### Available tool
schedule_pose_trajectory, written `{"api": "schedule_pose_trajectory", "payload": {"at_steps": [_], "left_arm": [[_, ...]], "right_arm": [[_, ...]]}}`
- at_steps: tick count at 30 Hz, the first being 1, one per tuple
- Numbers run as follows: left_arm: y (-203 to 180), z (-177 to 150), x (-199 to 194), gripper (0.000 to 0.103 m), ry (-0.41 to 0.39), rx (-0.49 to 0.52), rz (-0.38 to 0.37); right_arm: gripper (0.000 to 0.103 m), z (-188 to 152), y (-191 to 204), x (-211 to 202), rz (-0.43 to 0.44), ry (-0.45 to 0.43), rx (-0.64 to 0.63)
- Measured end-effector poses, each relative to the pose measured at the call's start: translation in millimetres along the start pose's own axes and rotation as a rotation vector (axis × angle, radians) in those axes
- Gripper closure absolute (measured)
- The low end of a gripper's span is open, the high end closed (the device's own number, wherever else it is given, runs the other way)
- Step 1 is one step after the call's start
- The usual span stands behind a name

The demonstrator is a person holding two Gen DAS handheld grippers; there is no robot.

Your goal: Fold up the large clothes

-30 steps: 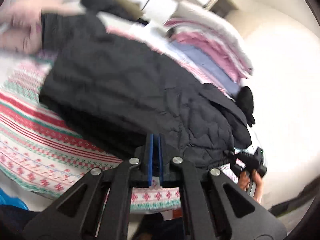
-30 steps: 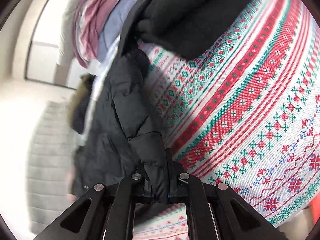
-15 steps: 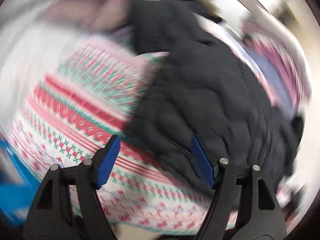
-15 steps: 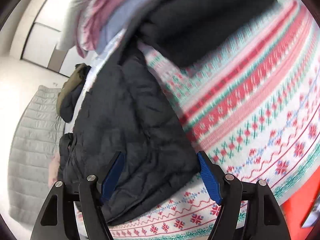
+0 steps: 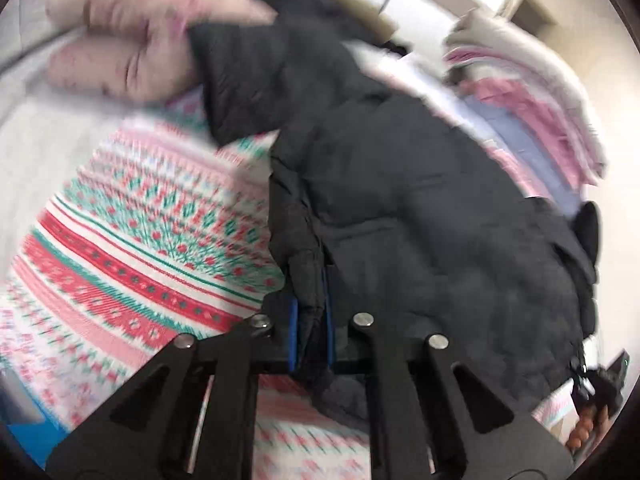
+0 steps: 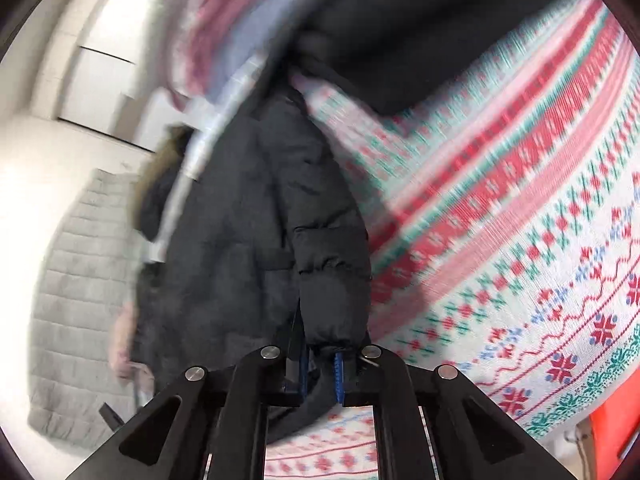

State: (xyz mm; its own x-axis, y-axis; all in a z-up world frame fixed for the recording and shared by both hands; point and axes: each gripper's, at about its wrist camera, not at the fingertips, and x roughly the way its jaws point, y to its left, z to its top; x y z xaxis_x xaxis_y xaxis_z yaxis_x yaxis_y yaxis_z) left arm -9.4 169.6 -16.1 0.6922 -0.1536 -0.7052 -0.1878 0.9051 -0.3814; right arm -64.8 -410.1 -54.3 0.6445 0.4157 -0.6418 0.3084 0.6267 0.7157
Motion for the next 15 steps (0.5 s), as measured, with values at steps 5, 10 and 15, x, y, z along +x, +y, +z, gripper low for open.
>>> {"api": "schedule_pose_trajectory", "payload": {"at_steps": [5, 10, 15], "left_arm": [[-2.5, -0.6, -71.9, 0.092, -0.09, -0.042, -0.157], [5.8, 4.9, -22.3, 0.068, 0.117, -0.026, 0.042], [32.1, 1.6, -5.6, 0.066, 0.147, -0.156, 0.16]], "right_arm": [[0.095, -4.1, 15.8, -29.4, 0.242, -0.096, -0.008], [0.091, -5.7, 13.6, -13.8, -0.113, -0.098, 0.014], [0.082, 2.8, 8.8, -9.5, -0.272, -0.118, 0.051]]}}
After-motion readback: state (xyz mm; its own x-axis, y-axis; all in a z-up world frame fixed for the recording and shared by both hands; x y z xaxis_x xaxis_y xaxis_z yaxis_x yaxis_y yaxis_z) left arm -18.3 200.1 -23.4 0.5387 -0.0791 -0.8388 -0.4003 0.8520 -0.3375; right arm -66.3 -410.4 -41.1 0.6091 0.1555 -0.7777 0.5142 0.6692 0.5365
